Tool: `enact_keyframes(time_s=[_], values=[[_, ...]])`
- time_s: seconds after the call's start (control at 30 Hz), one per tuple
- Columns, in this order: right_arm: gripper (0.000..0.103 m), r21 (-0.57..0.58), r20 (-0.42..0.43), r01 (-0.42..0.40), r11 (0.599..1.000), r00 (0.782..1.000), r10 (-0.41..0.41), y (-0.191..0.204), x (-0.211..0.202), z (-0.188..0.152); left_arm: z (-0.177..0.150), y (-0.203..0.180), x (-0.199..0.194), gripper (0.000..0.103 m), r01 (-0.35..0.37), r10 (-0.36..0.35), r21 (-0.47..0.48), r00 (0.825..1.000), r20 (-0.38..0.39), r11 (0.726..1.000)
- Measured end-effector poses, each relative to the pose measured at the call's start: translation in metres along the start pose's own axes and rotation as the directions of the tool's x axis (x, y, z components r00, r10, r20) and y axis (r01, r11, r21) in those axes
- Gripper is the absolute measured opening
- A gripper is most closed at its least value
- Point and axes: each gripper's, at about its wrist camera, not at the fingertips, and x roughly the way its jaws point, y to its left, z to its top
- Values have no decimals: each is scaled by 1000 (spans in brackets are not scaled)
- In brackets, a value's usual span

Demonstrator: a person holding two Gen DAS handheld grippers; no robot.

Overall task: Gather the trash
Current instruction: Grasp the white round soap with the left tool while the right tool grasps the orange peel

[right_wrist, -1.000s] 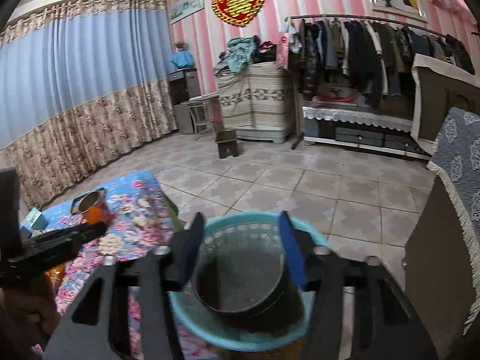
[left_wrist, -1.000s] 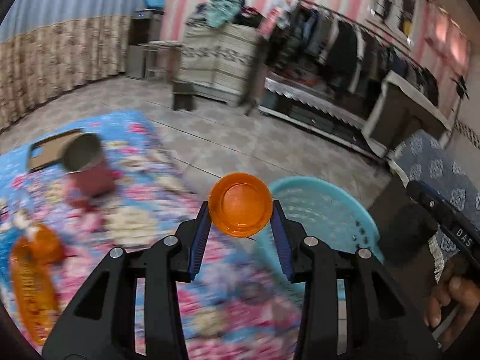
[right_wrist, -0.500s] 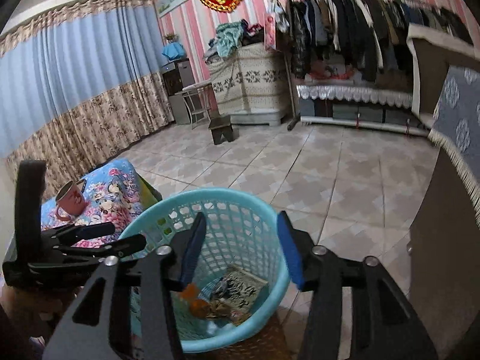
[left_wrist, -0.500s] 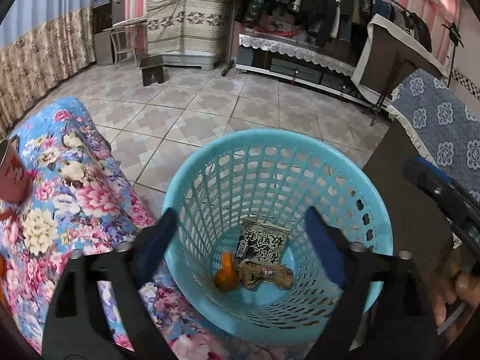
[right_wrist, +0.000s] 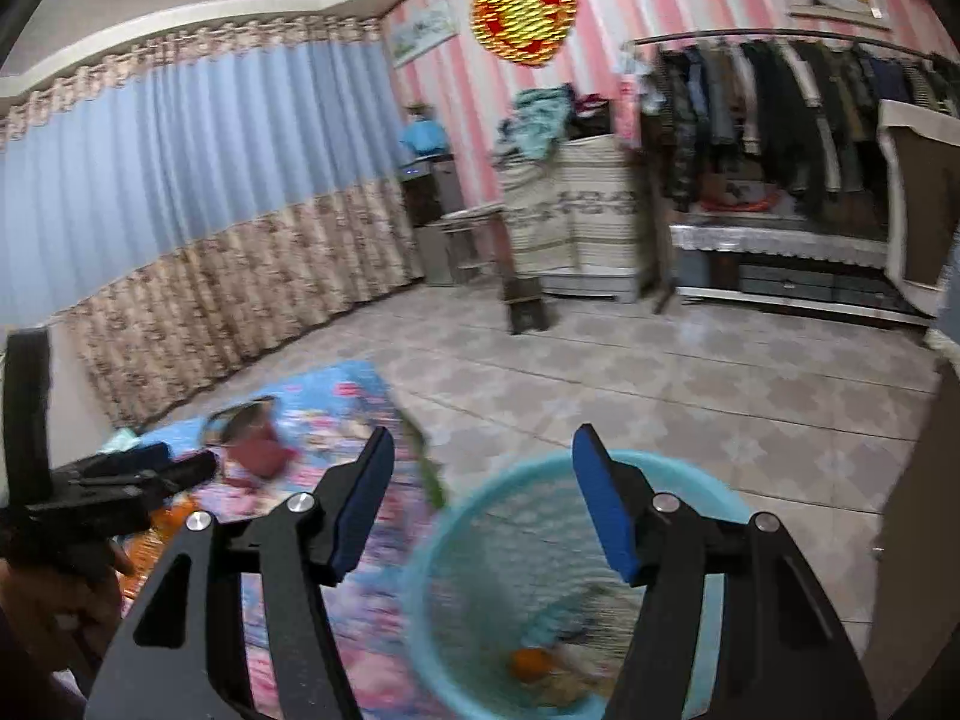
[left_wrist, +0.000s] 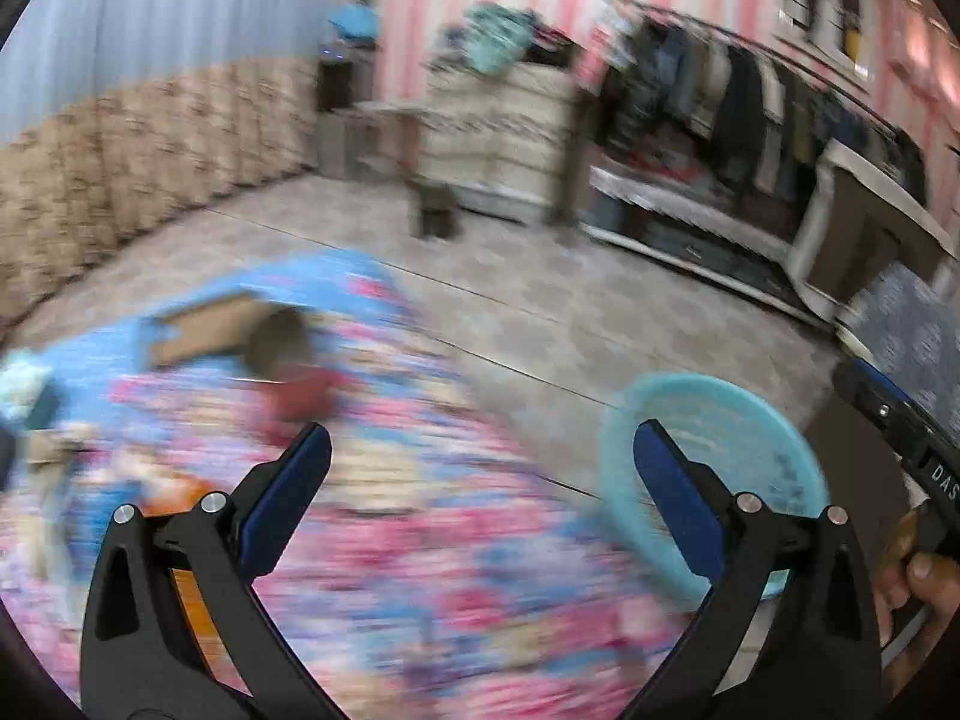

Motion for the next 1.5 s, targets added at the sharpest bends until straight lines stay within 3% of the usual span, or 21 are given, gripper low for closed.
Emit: enact_keyframes(time_s=[0.07, 0.13, 0.27, 0.33, 0.4, 0.53, 0.63, 0.7, 0.87, 0.93, 1.13, 1.23, 1.33, 1.43, 1.5], values=[[62, -8, -7, -56, 998, 998, 55, 37, 11, 0, -2, 52, -26, 98, -87, 88, -36, 996, 31, 996], [66, -16, -14, -105, 994, 994, 105, 74, 19, -1, -6, 116, -58, 98, -191, 196, -83, 979, 63, 978], [70, -24, -56, -217, 976, 975, 216, 166, 47, -13, -35, 235, -112, 98, -389, 408, -205, 911, 58, 898], [70, -25, -110, -263, 965, 960, 258, 217, 69, -25, -49, 274, -124, 98, -442, 464, -249, 885, 37, 862], [70, -15, -149, -286, 958, 948, 281, 251, 88, -39, -68, 310, -127, 98, -470, 492, -294, 871, 3, 832], [70, -51, -186, -247, 968, 954, 234, 290, 119, -67, -99, 342, -113, 98, -454, 476, -340, 879, -20, 824], [70, -64, -226, -217, 974, 954, 197, 289, 132, -82, -104, 334, -91, 98, -418, 425, -302, 904, -48, 856], [70, -104, -235, -210, 972, 955, 181, 290, 135, -85, -101, 326, -81, 98, -422, 426, -261, 904, -45, 868], [70, -134, -261, -217, 967, 949, 177, 291, 141, -87, -104, 323, -52, 98, -367, 353, -285, 930, -102, 885], [70, -145, -269, -221, 964, 947, 176, 293, 145, -87, -111, 321, -38, 97, -374, 346, -276, 927, -145, 886], [70, -151, -311, -232, 961, 934, 176, 296, 156, -96, -119, 327, -18, 97, -317, 265, -371, 946, -186, 873], [70, -151, -329, -231, 961, 929, 171, 297, 161, -99, -123, 327, -4, 97, -340, 273, -360, 935, -225, 869], [70, -166, -351, -227, 960, 923, 158, 302, 166, -103, -124, 324, 4, 89, -334, 264, -351, 936, -233, 875], [70, -178, -368, -201, 963, 921, 124, 303, 174, -107, -121, 321, 2, 61, -305, 242, -356, 947, -211, 883], [70, -175, -380, -171, 970, 920, 94, 298, 178, -109, -121, 322, -4, 61, -301, 243, -366, 950, -197, 880]])
